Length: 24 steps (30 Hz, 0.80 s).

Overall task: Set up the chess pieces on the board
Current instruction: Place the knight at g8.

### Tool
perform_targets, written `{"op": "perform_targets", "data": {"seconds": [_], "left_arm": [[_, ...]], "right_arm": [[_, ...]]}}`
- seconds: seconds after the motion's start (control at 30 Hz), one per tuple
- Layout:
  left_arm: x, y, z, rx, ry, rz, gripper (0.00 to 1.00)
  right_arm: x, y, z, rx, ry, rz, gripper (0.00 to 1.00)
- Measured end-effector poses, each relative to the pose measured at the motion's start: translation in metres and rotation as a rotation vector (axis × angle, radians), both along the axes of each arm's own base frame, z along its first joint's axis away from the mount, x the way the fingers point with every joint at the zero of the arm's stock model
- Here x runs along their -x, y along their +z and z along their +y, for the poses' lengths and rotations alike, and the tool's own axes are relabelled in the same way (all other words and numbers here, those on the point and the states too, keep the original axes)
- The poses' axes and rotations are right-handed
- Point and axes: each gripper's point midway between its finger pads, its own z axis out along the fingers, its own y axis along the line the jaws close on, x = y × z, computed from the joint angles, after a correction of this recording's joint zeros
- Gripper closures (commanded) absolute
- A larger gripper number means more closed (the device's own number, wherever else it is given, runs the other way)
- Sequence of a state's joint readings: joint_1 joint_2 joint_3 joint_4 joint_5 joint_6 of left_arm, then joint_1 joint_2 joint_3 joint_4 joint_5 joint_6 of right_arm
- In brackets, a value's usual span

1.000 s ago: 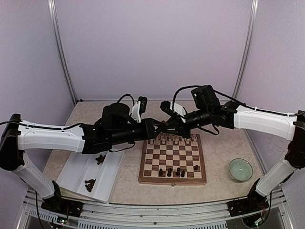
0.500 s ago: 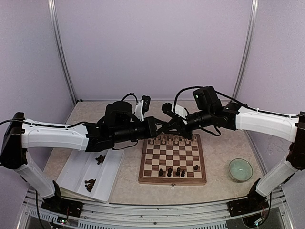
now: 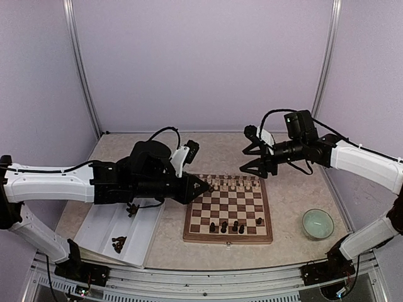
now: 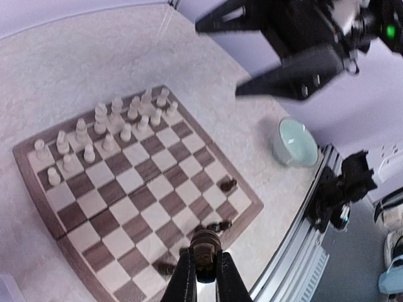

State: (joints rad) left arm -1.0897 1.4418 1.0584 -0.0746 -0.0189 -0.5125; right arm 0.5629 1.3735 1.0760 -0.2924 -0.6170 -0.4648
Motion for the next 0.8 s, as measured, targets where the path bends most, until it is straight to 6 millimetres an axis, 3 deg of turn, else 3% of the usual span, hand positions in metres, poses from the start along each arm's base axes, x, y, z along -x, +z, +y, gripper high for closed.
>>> {"op": "perform_targets", "data": {"seconds": [0.07,0.17,0.3,0.6,0.8], "left_arm": [[0.02,-0.014,0.007,-0.061,-0.021,0.011,0.98],[0.043,-0.053,0.02,-0.182,-0.039,0.047,0.98],[0.06,-0.101,0.036,-0.327,-0.045,0.1,0.98],[0.057,-0.154,0.029,-0.48,-0.04,0.127,0.97],[0.05,-0.164,0.023,-0.522,-0.037,0.109,0.96]], "right_arm": [[-0.009,0.001,-0.011,-0.001,-0.034,-0.006,0.31],[-0.014,0.0,-0.017,0.0,-0.051,-0.01,0.31],[-0.016,-0.002,-0.019,0.005,-0.058,-0.012,0.31],[-0.016,-0.008,-0.022,0.014,-0.065,-0.005,0.32],[-0.018,-0.009,-0.024,0.015,-0.072,-0.005,0.32]]}}
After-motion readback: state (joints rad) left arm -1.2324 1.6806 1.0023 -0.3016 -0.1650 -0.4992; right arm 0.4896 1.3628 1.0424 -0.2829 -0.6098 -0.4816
